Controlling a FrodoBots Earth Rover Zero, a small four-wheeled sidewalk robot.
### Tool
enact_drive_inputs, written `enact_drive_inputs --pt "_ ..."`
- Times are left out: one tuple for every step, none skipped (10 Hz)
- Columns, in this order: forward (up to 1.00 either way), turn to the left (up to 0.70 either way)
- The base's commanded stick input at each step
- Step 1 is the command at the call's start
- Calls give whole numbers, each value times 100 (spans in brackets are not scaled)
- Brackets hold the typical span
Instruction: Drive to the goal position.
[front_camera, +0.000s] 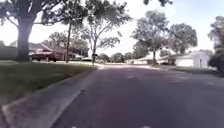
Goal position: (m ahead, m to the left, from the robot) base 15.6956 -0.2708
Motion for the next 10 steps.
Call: enact_drive_inputs --pt "100 0" --pt "100 0" --pt "100 0" --pt "100 0" --pt "100 0" --pt "100 0" --pt "100 0" --pt "100 0" --pt "100 0" --pt "100 0"
